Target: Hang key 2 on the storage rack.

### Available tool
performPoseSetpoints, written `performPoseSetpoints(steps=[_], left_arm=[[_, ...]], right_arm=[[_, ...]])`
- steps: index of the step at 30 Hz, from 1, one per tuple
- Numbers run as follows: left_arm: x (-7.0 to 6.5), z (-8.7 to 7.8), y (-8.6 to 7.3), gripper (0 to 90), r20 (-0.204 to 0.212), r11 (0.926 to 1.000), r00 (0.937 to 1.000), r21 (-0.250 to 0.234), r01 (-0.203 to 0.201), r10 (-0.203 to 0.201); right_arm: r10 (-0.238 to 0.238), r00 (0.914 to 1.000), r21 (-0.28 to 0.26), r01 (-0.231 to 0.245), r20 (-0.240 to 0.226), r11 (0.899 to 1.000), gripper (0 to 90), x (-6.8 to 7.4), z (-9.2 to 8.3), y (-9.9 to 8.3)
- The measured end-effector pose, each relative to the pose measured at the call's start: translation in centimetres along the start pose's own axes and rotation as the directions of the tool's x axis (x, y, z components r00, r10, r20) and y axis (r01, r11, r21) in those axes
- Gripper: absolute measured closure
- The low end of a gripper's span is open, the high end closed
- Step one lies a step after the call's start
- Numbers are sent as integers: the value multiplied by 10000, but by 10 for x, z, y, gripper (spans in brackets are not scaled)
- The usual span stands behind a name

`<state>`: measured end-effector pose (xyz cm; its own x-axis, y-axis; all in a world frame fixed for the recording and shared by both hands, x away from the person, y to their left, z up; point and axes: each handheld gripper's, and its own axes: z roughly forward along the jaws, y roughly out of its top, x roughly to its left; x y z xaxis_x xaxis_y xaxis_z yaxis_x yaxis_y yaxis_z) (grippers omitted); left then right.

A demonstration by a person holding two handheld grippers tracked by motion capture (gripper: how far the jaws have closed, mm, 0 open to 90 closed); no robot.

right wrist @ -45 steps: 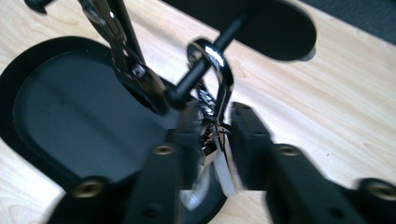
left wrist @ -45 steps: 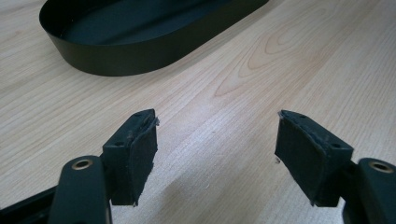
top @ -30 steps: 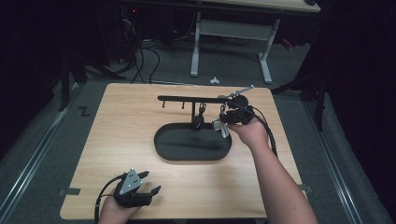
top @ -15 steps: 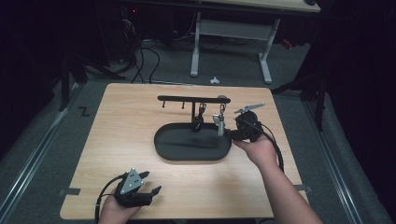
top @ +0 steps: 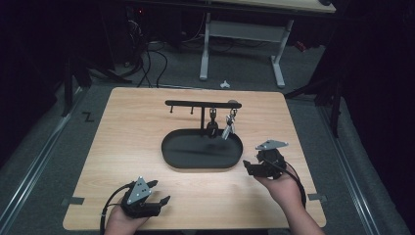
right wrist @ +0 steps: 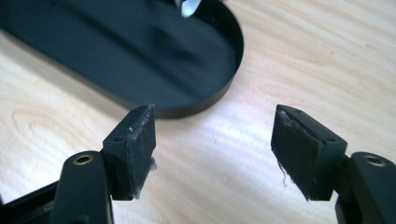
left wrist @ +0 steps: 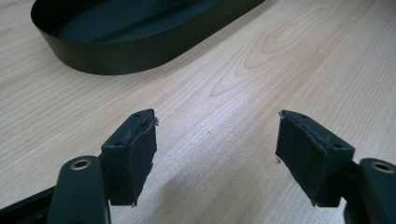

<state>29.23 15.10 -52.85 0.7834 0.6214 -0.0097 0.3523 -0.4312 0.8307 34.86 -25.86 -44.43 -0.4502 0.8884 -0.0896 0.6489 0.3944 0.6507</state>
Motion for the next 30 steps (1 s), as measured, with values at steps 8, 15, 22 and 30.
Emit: performPoseSetpoints(steps=[8,15,22,30], left_arm=[[-3,1,1,293,62,9999,10000,-100,14,-13],[-5,-1,1,285,-351,9994,9991,-249,237,-245],[-5,-1,3,273,-489,9978,9977,-492,444,-468],[-2,-2,3,256,-477,9976,9978,-543,432,-458]], right_arm=[[-419,9991,-1169,424,67,9922,321,2,2,-53],[105,9997,-2053,-147,-213,9786,316,16,2,-109],[38,9989,-2350,-147,-470,9719,305,26,5,-104],[15,9993,-2076,-90,-362,9782,312,27,11,-106]])
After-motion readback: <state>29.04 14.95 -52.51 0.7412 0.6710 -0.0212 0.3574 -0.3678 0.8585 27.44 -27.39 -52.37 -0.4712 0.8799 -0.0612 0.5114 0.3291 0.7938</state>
